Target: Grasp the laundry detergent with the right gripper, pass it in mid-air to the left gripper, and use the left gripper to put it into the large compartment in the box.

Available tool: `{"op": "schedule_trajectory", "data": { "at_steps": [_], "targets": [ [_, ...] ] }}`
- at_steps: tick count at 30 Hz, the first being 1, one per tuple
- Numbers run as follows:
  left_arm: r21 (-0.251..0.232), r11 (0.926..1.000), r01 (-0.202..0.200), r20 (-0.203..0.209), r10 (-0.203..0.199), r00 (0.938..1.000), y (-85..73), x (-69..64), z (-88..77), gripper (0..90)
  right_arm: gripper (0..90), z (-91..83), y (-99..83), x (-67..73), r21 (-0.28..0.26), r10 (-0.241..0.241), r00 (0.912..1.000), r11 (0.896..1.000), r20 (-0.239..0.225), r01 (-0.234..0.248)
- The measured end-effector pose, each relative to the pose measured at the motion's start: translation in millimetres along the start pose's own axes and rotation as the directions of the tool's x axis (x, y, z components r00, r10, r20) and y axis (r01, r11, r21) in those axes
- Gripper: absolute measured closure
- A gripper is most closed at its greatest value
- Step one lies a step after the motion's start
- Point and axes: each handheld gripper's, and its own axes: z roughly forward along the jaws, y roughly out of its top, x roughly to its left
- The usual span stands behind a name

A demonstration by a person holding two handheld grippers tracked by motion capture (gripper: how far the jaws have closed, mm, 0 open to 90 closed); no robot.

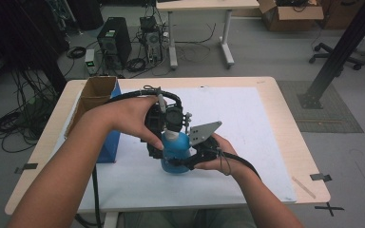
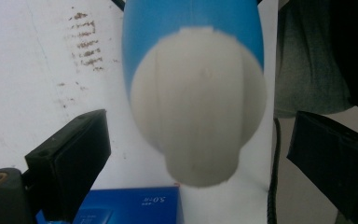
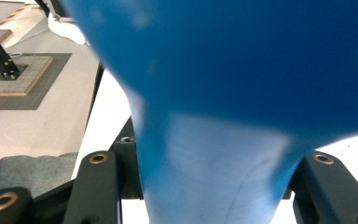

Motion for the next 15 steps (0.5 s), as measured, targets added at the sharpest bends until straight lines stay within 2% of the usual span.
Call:
{"op": "schedule_trajectory", "data": {
  "at_steps": [15],
  "targets": [
    [-0.002,1.0000,0.004,-0.005,-0.004,1.0000,2.8,0.3,0.9,5.6,45.7,10.5,6.7,-0.7,-0.012,0.000,1.0000,1.000,0.004,0.000]
  ]
}}
